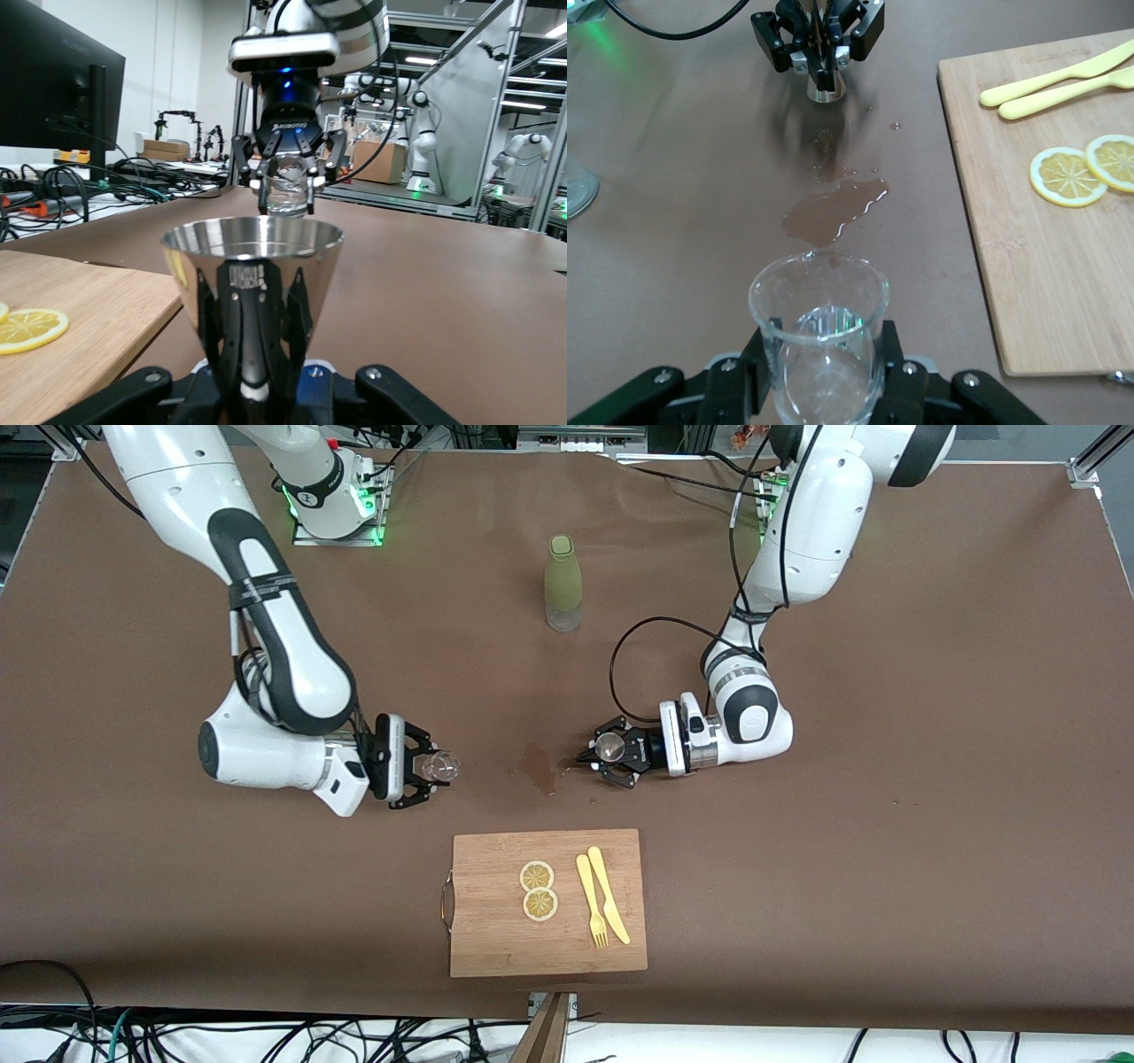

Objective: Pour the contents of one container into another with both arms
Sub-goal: 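Lift the glass with the right gripper while the left gripper brings the jigger, then tilt the glass cup with the right gripper, pouring into the held jigger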

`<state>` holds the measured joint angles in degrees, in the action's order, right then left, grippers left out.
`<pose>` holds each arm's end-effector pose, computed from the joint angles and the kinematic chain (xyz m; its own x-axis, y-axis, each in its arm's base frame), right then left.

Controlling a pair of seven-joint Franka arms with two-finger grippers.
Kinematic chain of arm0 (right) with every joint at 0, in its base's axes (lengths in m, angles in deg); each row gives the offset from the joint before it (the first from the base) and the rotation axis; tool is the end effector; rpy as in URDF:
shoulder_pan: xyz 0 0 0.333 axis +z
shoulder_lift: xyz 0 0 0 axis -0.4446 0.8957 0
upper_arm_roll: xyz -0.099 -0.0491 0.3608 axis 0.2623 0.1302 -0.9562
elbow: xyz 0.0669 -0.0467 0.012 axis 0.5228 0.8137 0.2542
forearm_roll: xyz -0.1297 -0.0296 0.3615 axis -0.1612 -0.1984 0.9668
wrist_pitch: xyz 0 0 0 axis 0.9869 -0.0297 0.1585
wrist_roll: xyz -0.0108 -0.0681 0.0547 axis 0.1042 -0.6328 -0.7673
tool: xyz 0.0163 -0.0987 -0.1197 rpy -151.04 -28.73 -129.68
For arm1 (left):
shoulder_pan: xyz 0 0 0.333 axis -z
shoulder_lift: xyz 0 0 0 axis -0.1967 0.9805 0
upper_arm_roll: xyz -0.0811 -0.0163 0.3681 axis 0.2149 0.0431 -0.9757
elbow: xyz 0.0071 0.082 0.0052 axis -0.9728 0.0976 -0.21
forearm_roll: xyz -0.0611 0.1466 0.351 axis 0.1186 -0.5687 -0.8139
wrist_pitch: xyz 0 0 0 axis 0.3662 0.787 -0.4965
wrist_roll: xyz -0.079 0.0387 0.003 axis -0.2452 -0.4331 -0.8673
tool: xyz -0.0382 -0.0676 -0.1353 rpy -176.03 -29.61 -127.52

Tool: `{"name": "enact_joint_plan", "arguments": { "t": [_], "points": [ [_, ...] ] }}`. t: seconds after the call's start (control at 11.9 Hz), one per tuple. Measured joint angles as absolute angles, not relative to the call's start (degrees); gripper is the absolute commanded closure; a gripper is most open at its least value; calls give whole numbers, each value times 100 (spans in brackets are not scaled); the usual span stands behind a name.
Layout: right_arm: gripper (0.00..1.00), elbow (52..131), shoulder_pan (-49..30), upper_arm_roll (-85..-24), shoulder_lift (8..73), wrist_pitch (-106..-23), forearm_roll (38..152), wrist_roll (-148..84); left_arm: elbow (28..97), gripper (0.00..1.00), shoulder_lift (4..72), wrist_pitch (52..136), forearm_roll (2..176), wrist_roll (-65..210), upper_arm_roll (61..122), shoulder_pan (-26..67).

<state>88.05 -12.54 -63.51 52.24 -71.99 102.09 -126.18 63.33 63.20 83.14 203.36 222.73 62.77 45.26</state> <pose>0.6609 0.2594 0.2678 0.0796 0.8036 0.5899 0.9851 0.0270 -0.1697 0.6060 -0.3987 0.1343 0.1424 -0.0674 0.9875 -0.9759 -0.1761 0.1287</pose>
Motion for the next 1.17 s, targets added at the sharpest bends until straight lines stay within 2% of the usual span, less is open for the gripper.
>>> {"name": "enact_joint_plan", "arguments": {
  "t": [0.5,1.17],
  "points": [
    [65,8629,-866,-6453,5083,-7376,9716,-11628,6333,100,6359,8609,21208,22273,5800,5285],
    [65,8575,-600,-6822,5074,-7730,8647,-10386,6288,100,6506,8945,22104,22273,5717,5899]
  ]
}}
